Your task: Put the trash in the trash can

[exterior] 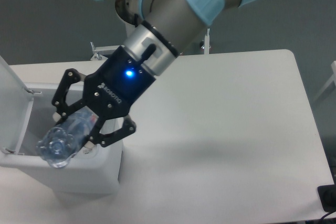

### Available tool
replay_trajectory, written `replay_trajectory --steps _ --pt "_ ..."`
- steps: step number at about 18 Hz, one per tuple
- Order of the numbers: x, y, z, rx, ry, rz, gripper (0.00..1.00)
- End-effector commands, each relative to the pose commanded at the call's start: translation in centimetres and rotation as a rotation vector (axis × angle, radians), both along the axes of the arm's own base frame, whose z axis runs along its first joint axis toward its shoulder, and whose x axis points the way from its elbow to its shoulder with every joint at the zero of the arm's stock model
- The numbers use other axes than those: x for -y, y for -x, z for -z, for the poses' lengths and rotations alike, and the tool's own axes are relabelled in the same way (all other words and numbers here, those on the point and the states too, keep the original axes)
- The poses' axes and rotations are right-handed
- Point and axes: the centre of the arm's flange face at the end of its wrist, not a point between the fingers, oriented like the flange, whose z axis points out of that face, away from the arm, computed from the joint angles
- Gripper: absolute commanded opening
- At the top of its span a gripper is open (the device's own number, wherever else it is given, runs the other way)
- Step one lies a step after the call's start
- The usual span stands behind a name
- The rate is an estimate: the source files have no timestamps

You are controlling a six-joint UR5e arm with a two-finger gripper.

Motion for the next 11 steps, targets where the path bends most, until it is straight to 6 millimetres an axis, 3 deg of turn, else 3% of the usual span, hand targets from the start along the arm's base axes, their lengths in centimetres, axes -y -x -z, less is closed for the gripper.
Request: replay_trajectory --steps 2,4,6,7,11 --pt "0.0 -0.1 0.6 -0.006 0.011 -0.003 0.50" --pt "-0.4 -0.8 1.5 -0.044 0.008 0.027 0.59" --pt "-0.4 -1.1 2.1 -0.074 -0.002 0.049 0.95" --pt "-0.4 -1.1 2.2 -0.077 -0.003 0.052 1.00" --pt "-0.1 -1.0 2.6 -0.083 0.012 0.042 1.00"
